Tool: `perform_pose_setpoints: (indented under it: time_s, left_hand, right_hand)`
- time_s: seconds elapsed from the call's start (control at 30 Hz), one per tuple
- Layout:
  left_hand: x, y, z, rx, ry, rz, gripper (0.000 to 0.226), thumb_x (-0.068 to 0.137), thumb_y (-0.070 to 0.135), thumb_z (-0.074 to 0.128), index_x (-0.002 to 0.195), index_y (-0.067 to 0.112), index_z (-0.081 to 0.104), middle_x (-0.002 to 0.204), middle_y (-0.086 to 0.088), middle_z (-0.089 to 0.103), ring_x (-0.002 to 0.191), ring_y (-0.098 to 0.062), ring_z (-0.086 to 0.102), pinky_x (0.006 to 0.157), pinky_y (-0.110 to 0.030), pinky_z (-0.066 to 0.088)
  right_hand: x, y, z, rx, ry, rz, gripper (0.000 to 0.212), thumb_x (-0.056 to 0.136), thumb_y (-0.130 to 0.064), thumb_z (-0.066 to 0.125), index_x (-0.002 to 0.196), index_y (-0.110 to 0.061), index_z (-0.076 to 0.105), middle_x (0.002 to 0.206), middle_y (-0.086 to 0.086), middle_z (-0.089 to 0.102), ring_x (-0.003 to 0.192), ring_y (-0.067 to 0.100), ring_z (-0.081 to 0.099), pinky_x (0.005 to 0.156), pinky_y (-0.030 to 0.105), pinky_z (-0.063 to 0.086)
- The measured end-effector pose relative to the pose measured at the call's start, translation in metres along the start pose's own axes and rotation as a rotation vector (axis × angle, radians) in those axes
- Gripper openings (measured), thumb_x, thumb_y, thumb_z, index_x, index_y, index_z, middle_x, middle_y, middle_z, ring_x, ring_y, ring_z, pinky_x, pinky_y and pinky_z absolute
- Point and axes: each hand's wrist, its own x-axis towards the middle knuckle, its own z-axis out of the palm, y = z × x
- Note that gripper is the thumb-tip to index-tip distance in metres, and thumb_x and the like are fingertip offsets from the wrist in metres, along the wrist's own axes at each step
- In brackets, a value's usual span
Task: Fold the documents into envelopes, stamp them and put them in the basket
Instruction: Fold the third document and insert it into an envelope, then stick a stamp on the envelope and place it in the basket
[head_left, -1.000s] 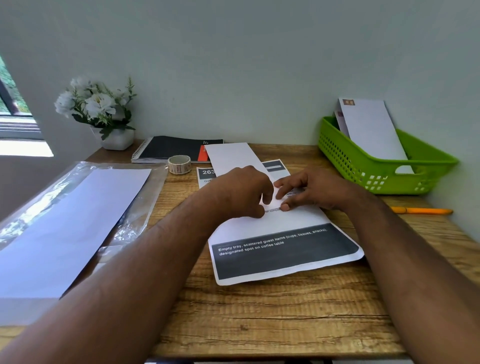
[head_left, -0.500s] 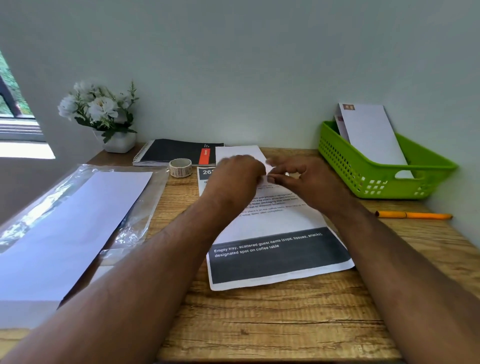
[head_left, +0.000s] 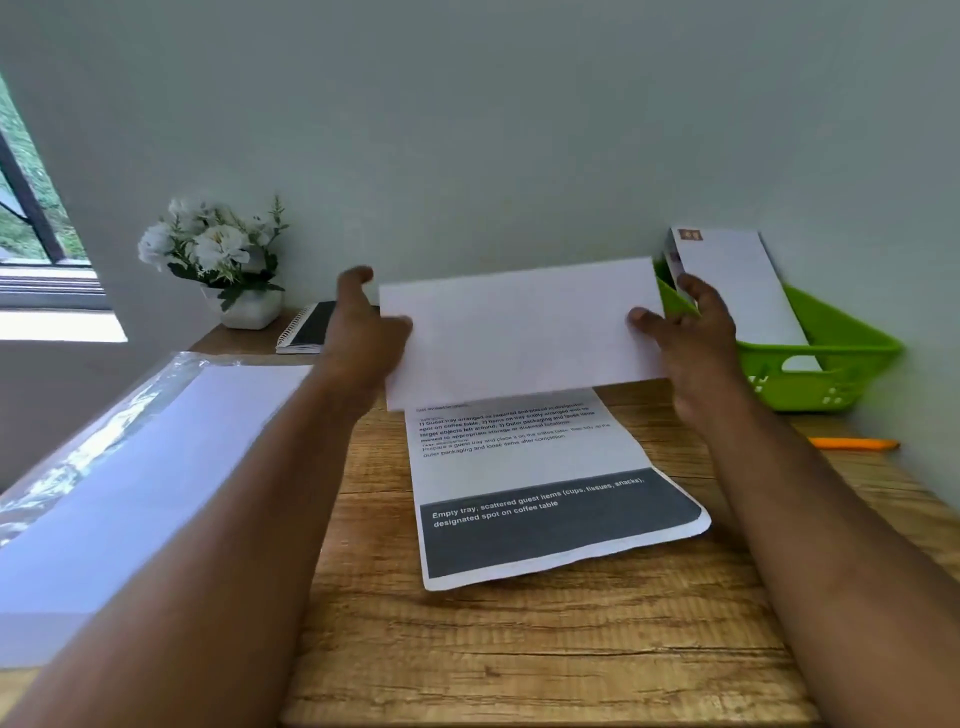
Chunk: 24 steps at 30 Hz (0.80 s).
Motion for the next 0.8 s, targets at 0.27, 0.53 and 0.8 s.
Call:
perform_pose_setpoints:
  time_s: [0.27,0.53,0.8]
  left_hand:
    - [0.009,-0.025,-0.004,0.991,-0.267,-0.001,0.078,0.075,0.025,0.081,0.140,0.018,0.039,0.134,-0.010,0.055,0.117,-0.031,0.055,0.095,-0.046,0.049]
    - [0.011,-0.030,-0.004,1.114,0.056,0.169,0.044,0.088,0.029,0.065,0.130,0.025,0.054,0.134,-0.014,0.043,0.126,-0.037,0.039,0.097,-0.048,0.037]
    - [0.027,-0.049,-0.004,1.061,0.112,0.117,0.026,0.091,0.025,0.058,0.116,0.023,0.066,0.127,-0.011,0.045,0.123,-0.036,0.034,0.096,-0.045,0.030]
  right_hand:
    - [0.001,0.019,-0.004,-1.076,-0.347,-0.062,0.064,0.067,-0.023,0.086,0.124,-0.010,0.059,0.115,0.009,0.061,0.101,0.026,0.059,0.076,0.029,0.048]
    - [-0.011,0.031,0.013,-1.031,-0.645,-0.290,0.061,0.078,-0.054,0.070,0.133,-0.038,0.051,0.148,-0.011,0.038,0.139,0.011,0.031,0.115,0.029,0.023]
    - [-0.020,0.032,0.017,-0.992,-0.790,-0.123,0.058,0.079,-0.058,0.065,0.133,-0.041,0.052,0.150,-0.014,0.036,0.137,0.008,0.034,0.112,0.026,0.024]
